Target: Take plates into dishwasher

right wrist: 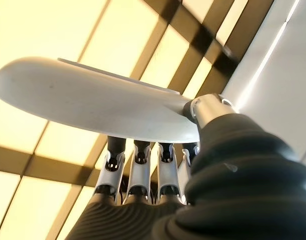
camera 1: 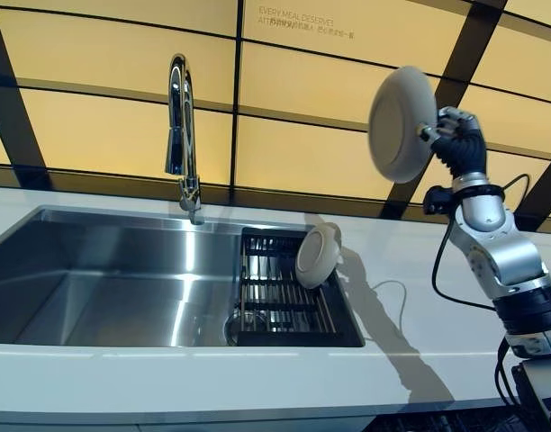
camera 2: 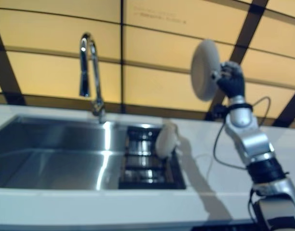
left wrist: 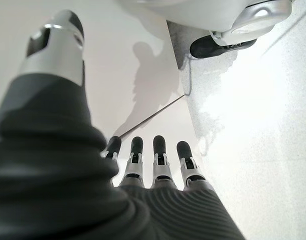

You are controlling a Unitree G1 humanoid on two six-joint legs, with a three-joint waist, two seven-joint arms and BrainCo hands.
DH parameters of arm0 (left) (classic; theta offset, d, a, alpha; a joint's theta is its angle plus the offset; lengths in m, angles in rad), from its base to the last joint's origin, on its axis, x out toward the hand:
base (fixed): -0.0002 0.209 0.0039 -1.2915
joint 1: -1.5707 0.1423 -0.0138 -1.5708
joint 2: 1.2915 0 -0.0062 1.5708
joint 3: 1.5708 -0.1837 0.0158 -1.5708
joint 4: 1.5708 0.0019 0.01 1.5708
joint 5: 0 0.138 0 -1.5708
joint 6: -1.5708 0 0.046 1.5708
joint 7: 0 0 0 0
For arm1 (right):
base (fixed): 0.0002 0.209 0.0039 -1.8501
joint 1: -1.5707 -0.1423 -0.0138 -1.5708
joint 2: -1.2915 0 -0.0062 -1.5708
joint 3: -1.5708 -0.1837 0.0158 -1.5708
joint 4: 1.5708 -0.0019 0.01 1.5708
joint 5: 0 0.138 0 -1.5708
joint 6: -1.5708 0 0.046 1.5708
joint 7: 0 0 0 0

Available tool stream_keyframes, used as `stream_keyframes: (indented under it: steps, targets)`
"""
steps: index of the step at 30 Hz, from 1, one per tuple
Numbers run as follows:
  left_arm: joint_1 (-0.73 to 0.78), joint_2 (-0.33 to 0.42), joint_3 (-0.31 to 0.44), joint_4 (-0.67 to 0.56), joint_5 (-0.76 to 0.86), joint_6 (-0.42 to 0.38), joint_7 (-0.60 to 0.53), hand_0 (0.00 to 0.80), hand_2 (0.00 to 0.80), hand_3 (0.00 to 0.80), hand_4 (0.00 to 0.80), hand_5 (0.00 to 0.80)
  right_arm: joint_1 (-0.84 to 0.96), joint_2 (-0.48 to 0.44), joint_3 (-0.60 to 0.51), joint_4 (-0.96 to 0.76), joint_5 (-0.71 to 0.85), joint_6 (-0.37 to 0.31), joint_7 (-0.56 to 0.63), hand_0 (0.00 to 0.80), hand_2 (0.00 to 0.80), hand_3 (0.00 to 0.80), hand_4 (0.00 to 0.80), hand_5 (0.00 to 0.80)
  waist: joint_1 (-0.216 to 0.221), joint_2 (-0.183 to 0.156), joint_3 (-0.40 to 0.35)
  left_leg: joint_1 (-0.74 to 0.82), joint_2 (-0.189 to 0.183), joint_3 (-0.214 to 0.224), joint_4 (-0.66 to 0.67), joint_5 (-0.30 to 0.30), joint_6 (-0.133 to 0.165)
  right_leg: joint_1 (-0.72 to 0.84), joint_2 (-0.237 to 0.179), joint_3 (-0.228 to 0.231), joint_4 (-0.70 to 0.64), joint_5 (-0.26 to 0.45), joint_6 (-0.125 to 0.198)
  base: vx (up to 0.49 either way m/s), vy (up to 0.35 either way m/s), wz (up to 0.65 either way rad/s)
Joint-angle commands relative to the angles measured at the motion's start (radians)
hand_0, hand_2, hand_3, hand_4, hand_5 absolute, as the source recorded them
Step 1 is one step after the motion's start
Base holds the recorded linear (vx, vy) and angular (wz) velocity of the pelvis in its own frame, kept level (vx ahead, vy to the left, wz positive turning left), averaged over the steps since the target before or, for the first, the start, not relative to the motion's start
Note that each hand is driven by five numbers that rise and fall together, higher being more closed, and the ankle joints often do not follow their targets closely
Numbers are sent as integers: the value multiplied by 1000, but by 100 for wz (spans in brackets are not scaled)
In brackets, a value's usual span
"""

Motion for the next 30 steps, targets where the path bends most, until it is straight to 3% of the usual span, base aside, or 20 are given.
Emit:
stream_keyframes:
  steps: [1, 8, 16, 23, 26, 30]
  targets:
    - [-58, 19, -45, 43, -24, -35, -2, 0, 0, 0, 0, 0, -145, -102, -40, 39, 30, -11, -40, 800, 800, 800, 800, 800, -4, 10, -33, -29, 18, 22, -40, 33, -24, -22, 25, 43, 29, 24, 18, -62, -42, -1]
    - [-51, 27, -20, 47, -34, -49, 10, 0, 0, 0, 0, 0, -16, -179, -125, 6, 49, 14, -16, 800, 800, 800, 800, 800, -46, 11, -39, -37, 27, 50, -48, 33, -27, -42, 42, 73, 18, 23, 11, -45, -37, -13]
    - [-37, 56, 39, 67, -55, -82, 21, 0, 0, 0, 0, 0, 274, -261, -345, -84, 140, -33, 54, 800, 800, 800, 800, 800, -122, 11, -35, -44, 41, 92, -54, 29, -33, -69, 60, 127, 14, 22, 9, -44, -57, -17]
    - [-36, 72, 48, 66, -54, -114, 9, 0, 0, 0, 0, 0, 452, -262, -466, -99, 180, -62, 114, 800, 800, 800, 800, 800, -163, 8, -14, -49, 50, 137, -29, 13, -25, -96, 61, 161, 25, 25, 12, -35, -31, -22]
    - [-45, 86, 38, 63, -38, -111, -2, 0, 0, 0, 0, 0, 511, -251, -499, -87, 192, -71, 123, 800, 800, 800, 800, 800, -180, 1, 4, -50, 59, 162, -1, -13, -17, -112, 53, 173, 45, 25, 28, -1, -44, -39]
    - [-62, 122, 30, 44, -30, -95, -12, 0, 0, 0, 0, 0, 626, -214, -546, -71, 233, -119, 166, 800, 800, 800, 800, 800, -212, -37, 48, -59, 75, 215, 34, -30, -16, -181, 42, 172, 47, 116, 78, -58, -149, -40]
